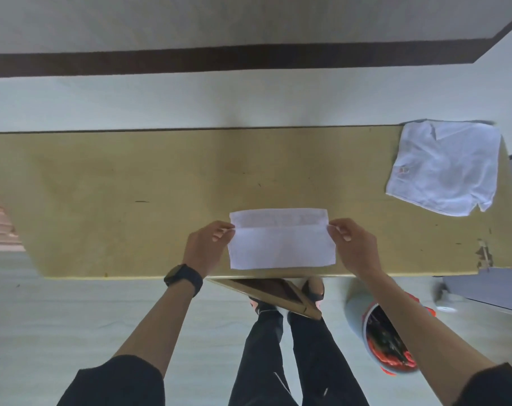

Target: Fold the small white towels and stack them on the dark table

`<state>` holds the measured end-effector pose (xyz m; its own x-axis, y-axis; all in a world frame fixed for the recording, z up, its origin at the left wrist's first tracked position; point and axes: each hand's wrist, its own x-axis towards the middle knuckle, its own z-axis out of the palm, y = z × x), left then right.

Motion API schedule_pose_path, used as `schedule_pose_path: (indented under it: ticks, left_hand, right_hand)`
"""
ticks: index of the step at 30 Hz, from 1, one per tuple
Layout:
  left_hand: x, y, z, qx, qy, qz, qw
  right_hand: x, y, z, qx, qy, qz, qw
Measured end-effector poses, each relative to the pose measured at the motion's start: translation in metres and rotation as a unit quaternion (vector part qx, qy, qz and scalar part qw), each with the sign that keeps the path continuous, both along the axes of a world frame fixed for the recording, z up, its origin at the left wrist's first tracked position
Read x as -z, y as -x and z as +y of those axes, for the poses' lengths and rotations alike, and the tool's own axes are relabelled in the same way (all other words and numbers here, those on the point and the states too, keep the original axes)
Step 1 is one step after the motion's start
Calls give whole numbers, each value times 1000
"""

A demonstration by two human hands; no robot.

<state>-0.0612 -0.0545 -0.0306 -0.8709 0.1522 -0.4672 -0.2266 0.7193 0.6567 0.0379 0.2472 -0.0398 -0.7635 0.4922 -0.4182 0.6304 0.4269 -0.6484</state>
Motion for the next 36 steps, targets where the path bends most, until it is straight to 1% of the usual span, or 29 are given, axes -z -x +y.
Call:
schedule_pose_path:
  ticks: [2, 5, 9, 12, 17, 23, 25, 26, 27, 29, 30, 32, 36]
  left_hand:
    - [9, 17, 6, -30, -15, 9, 999]
    - [26, 35, 11, -46, -12, 18, 999]
    - [48, 45, 11, -17, 36, 16, 999]
    - [53, 45, 12, -1, 71, 22, 997]
    - [54, 45, 13, 38, 97, 44, 994]
    - [52, 42, 16, 44, 119, 38, 991]
    - [49, 42, 18, 60, 135, 48, 988]
    - [48, 42, 20, 81, 151, 64, 983]
    - [48, 41, 23, 107, 164, 90, 976]
    - [50, 41, 31, 156, 162, 149, 963]
    - [51, 41, 36, 175, 155, 171, 957]
    - [53, 43, 48, 203, 143, 191, 950]
    - [58, 47, 60, 251, 142, 176, 941]
  right_hand:
    - [11, 17, 1, 18, 2, 17, 1000]
    - [26, 32, 2, 24, -15, 26, 999]
    - [39, 38, 2, 28, -24, 22, 999]
    - [44, 40, 1, 22, -49, 23, 998]
    - [47, 44, 0, 24, -73, 23, 997]
    - [50, 42, 2, 11, -98, 33, 995]
    - [52, 41, 2, -3, -106, 34, 994]
    - [53, 41, 1, -18, -129, 39, 991]
    - [53, 40, -2, -41, -170, 53, 983]
    - [54, 42, -10, -99, -259, 96, 956]
    - [54, 45, -14, -127, -281, 118, 944]
    - [56, 51, -21, -174, -274, 132, 937]
    - [60, 60, -26, -206, -252, 92, 941]
